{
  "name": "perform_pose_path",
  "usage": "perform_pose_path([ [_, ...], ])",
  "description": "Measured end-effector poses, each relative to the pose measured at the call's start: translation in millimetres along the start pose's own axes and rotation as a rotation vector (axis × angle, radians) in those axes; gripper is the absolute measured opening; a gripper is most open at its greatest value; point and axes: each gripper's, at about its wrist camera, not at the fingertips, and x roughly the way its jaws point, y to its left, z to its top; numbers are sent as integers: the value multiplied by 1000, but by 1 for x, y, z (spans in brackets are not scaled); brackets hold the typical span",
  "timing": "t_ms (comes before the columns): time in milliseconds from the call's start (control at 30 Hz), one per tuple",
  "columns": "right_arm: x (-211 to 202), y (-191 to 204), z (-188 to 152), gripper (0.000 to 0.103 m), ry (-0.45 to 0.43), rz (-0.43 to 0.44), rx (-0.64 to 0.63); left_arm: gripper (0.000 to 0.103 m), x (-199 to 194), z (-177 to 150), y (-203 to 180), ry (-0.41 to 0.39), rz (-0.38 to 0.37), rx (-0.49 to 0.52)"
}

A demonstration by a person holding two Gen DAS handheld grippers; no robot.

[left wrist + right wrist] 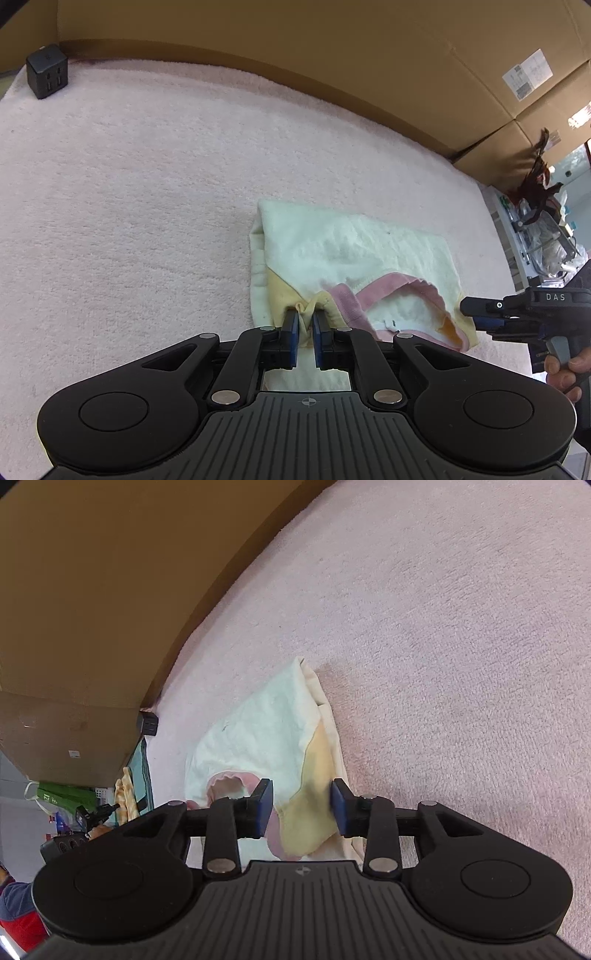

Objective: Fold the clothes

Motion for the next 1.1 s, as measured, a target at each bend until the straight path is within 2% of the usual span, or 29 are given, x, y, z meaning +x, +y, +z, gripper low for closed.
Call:
perform_pose_path([
  [33, 3, 1, -1, 39, 9, -4, -9, 23, 0, 0, 0, 1, -1, 0],
  [67, 6, 2, -2, 32, 17, -5, -17, 23, 0, 1, 0, 1, -1, 1],
  [100, 7, 4, -2, 11, 21, -5, -25, 23, 0, 2, -1, 2, -1, 3],
  [133, 8, 6, -3, 5, 24, 0, -29, 23, -4, 4, -2, -6, -13, 0],
  [267, 0, 13, 0, 4, 21, 112, 27, 23, -23, 13, -5, -42, -66, -11],
  [433, -13, 10, 5, 4, 12, 337, 237, 23, -47, 24, -10, -86, -131, -25],
  [533, -17, 2, 2, 4, 20, 410, 337, 23, -57, 23, -10, -99, -178, -39],
  [567, -15, -4, 0, 4, 25, 393, 346, 23, -53, 19, -9, -87, -163, -31],
  [700, -1, -27, -4, 7, 25, 183, 261, 23, -21, -4, 3, -7, -48, -13],
  [767, 7, -36, -6, 8, 29, 129, 242, 23, -7, -14, 7, 22, 8, 3],
  [833, 12, -41, -8, 9, 28, 133, 247, 24, -5, -20, 9, 26, 4, -3],
  [967, 5, -24, -6, 35, 2, 28, 100, 25, -13, -23, 8, 8, -8, 5],
  [1100, -14, -1, -1, 35, -71, -71, -26, 25, -28, -24, 1, 5, 10, 64],
])
